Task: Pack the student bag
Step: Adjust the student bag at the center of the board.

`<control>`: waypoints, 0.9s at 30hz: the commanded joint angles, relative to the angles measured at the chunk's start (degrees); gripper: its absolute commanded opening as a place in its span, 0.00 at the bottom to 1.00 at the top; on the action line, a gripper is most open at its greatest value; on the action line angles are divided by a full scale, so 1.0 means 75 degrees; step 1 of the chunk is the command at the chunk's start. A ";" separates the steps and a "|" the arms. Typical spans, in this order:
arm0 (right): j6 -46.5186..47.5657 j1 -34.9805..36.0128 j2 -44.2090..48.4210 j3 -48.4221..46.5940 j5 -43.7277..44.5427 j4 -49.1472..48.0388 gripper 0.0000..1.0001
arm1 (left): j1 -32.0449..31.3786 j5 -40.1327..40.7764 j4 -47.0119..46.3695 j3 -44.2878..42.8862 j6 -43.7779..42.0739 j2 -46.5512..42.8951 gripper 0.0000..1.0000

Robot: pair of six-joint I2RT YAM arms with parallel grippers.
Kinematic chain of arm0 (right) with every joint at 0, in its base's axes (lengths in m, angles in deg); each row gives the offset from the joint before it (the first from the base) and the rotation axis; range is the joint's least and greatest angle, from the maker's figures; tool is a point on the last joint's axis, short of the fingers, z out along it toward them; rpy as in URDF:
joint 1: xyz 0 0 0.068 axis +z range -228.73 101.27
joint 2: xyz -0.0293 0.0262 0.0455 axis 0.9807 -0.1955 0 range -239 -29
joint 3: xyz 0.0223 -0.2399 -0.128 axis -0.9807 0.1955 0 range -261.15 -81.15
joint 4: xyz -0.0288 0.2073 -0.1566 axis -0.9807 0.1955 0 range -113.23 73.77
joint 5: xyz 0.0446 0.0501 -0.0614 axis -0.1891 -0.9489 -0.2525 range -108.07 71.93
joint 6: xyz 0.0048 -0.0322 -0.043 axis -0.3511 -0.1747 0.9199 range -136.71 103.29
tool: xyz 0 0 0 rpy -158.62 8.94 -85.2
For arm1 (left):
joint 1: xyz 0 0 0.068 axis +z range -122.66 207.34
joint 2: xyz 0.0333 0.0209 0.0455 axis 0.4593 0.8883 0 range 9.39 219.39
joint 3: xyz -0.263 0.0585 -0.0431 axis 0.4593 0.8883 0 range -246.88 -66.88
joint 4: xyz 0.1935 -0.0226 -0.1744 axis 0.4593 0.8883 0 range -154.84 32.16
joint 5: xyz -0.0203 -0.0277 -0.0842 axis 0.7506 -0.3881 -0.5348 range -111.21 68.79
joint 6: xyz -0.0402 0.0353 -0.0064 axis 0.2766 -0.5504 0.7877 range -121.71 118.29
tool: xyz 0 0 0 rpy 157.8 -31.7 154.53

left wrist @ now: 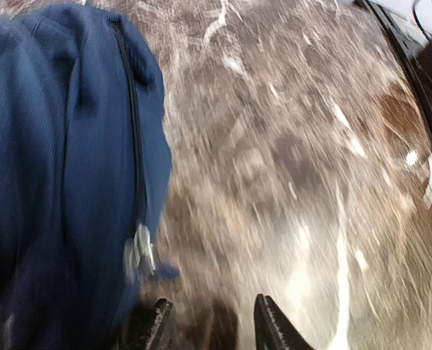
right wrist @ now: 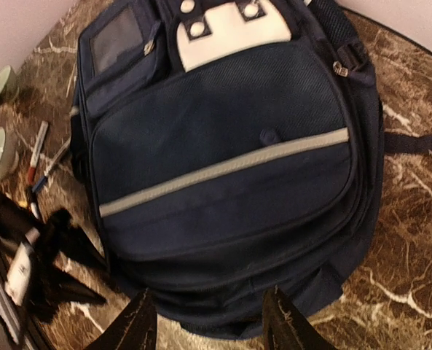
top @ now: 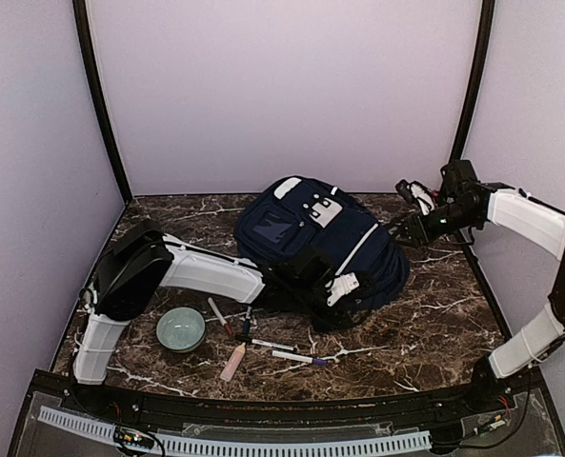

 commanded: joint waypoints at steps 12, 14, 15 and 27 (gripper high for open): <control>0.2272 0.1751 0.0996 0.2310 0.0226 -0.0061 0.51 | 0.0349 0.2127 0.1409 0.1772 -0.2578 -0.2736 0.49; 0.2212 0.1802 0.0864 0.2427 0.0024 -0.0178 0.50 | 0.0403 0.1993 0.1307 0.1480 -0.2692 -0.2497 0.49; 0.2155 0.1804 0.0823 0.2531 -0.0129 -0.0262 0.50 | 0.0416 0.1958 0.1229 0.1350 -0.2756 -0.2359 0.49; 0.1872 0.1525 0.0335 0.2620 -0.0681 -0.0245 0.50 | 0.0697 0.1175 0.0866 0.0626 -0.3139 -0.1272 0.46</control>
